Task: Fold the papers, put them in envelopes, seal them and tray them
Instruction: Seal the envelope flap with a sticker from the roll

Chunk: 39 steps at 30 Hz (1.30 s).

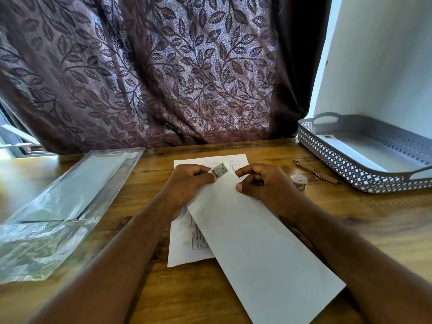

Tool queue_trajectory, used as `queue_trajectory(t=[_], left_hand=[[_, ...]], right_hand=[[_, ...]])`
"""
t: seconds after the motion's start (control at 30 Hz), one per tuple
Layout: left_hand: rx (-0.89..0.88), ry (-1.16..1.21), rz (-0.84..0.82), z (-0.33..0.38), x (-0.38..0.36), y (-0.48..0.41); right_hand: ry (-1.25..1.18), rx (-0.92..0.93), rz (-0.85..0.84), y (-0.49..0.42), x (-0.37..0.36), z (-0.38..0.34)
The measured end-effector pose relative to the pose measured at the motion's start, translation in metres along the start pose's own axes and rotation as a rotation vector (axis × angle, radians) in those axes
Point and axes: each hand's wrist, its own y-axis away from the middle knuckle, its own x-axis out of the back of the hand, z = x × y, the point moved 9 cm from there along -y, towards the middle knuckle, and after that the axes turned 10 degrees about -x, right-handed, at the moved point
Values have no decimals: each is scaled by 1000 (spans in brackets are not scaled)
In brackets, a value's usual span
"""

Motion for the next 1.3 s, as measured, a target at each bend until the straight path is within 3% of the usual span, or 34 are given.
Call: queue_trajectory(t=[0.3, 0.53, 0.77, 0.93, 1.0, 1.1, 1.3], left_hand=[[27, -3, 99, 1, 11, 2], [69, 296, 161, 3, 17, 8], [144, 440, -97, 6, -35, 23], [145, 458, -260, 9, -55, 30], [102, 445, -233, 10, -52, 28], [41, 461, -50, 12, -34, 20], [25, 507, 234, 0, 1, 10]], right_hand=[[-101, -93, -171, 7, -10, 1], [-283, -92, -40, 1, 15, 3], [-353, -68, 258, -2, 51, 9], [-351, -38, 361, 0, 65, 5], [-395, -38, 305, 1, 61, 3], [-450, -111, 81, 0, 43, 5], [-269, -247, -130, 6, 18, 9]])
